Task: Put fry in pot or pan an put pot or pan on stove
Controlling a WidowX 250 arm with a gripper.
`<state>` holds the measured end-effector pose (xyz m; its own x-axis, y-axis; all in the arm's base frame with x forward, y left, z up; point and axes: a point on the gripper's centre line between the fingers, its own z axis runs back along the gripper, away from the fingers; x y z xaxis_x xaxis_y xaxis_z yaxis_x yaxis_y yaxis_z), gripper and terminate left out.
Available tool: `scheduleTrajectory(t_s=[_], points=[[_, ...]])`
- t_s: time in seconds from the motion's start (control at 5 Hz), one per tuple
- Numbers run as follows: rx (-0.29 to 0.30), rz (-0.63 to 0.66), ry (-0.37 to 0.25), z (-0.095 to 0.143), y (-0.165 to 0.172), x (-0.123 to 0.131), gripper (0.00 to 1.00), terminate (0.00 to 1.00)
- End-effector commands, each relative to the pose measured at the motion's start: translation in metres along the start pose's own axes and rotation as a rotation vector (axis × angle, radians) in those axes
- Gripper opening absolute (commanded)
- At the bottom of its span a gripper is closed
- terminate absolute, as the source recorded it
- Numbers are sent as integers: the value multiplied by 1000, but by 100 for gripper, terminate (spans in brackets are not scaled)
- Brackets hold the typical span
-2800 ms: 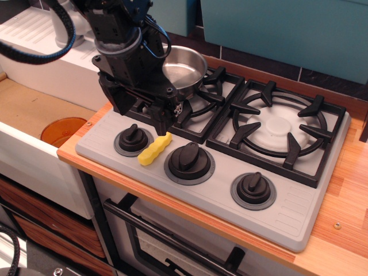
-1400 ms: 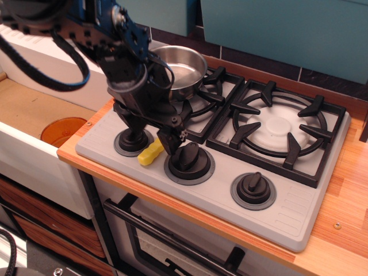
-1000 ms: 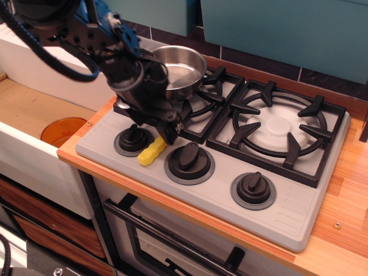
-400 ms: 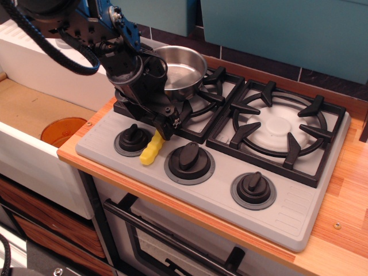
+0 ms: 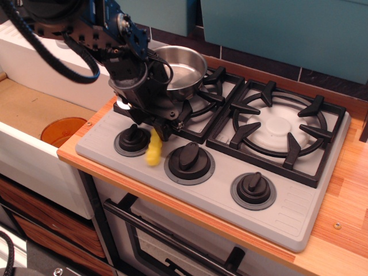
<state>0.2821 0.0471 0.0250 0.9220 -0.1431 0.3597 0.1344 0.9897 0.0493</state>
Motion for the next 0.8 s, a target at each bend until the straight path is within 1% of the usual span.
scheduleTrajectory(t_s=[0.0, 0.2, 0.4, 0.6], points=[[47, 15, -18, 12, -21, 7, 0, 0], [53, 22, -4, 16, -29, 9, 0, 0], [43, 19, 6, 22, -31, 9, 0, 0], [26, 22, 25, 35, -30, 13, 0, 0]])
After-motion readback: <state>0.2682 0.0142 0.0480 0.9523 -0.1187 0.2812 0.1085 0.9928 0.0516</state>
